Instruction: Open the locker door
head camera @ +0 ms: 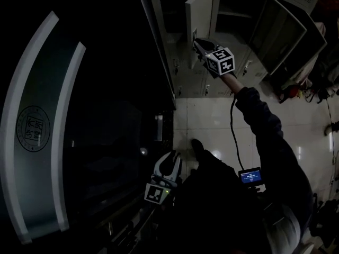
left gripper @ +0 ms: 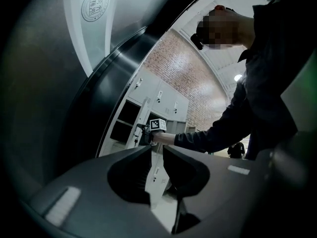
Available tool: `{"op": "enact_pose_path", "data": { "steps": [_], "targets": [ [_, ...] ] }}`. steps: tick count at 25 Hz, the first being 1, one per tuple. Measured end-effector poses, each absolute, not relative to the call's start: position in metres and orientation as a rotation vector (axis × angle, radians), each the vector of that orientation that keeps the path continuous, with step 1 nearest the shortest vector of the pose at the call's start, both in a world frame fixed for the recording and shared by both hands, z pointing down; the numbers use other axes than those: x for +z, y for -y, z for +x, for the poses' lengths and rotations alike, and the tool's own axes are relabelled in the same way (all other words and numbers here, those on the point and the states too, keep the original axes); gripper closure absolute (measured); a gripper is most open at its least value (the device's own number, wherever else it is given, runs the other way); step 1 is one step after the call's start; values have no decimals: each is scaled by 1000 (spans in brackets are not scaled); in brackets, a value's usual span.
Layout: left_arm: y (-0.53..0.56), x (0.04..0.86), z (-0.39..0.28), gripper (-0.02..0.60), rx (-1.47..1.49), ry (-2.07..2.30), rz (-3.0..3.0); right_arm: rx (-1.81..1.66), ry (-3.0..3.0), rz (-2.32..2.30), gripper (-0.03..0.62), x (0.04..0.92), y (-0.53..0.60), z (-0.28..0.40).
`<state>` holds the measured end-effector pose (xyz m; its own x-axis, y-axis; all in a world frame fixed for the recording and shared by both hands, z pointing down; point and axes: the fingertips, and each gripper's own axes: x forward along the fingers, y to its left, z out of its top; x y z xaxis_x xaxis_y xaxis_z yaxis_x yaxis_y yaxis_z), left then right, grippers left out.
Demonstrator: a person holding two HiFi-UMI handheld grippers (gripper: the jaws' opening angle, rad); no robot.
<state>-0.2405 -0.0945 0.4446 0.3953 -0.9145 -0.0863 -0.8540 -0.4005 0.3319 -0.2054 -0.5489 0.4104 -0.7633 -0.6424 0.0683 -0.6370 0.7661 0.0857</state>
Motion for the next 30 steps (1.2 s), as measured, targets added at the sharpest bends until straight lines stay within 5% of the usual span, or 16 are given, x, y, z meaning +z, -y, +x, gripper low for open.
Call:
{"op": "enact_pose_path", "data": {
  "steps": [7, 15, 30],
  "targets": [
    [33, 445, -205, 503, -370, 1486, 2450, -40, 2739, 1220, 592, 397, 522, -130],
    [16, 455, -139, 503, -327, 1300, 2526, 3, 2867, 1092, 591, 446, 276, -59],
    [-29, 462, 98, 509, -179, 960, 2636, 140, 2791, 1335, 592, 463, -16, 175]
  ]
}}
